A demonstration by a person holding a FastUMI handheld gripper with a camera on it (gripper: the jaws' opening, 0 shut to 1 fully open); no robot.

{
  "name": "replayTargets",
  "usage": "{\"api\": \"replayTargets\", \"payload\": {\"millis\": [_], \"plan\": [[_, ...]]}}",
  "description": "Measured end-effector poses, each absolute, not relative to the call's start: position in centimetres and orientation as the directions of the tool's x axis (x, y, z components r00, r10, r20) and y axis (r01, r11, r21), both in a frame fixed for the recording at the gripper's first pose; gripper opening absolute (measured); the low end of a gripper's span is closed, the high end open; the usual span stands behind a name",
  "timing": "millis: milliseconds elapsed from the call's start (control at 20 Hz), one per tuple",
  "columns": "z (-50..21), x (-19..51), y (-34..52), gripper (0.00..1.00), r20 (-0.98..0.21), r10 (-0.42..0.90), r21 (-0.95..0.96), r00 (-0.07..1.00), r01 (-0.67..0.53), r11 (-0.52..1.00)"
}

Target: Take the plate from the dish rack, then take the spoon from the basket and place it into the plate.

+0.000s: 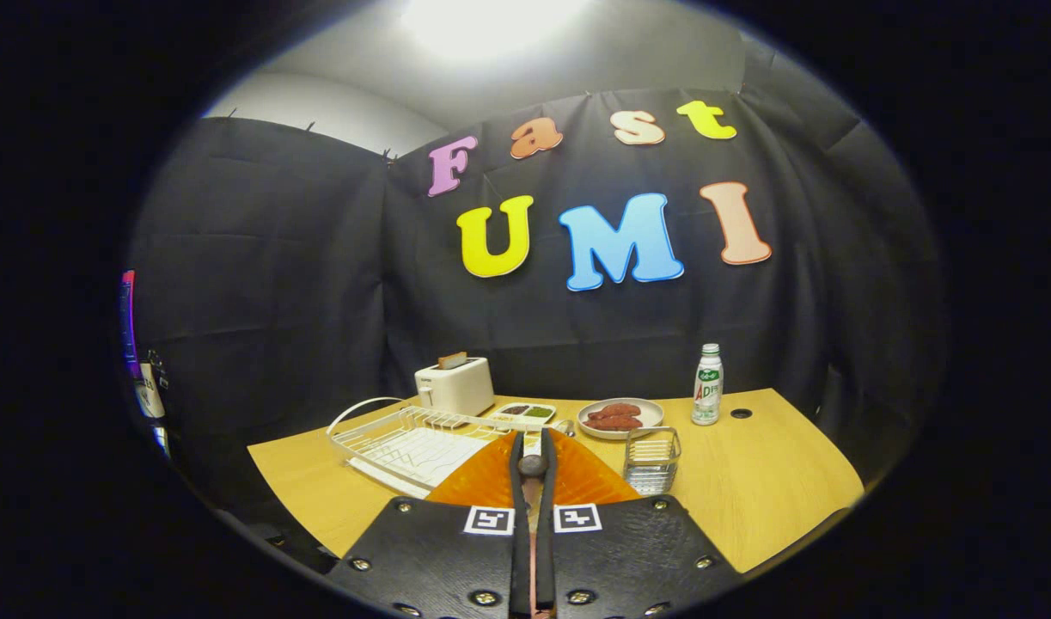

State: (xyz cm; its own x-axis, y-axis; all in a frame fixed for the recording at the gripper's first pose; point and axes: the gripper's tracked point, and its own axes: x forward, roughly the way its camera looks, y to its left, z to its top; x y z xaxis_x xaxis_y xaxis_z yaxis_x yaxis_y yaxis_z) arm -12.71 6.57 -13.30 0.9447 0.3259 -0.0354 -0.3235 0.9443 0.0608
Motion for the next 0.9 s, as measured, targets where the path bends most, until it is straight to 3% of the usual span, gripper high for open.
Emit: {"api": "replayTargets", "payload": {"millis": [500,900], "plan": [[-18.4,-15.9,10.5,0.02,-0.1,0.471,0.144,0.876,-0.456,0.878],[-21.0,-15.2,11.2,0.02,-0.134,0.501,0.158,0.855,-0.481,0.862]]}}
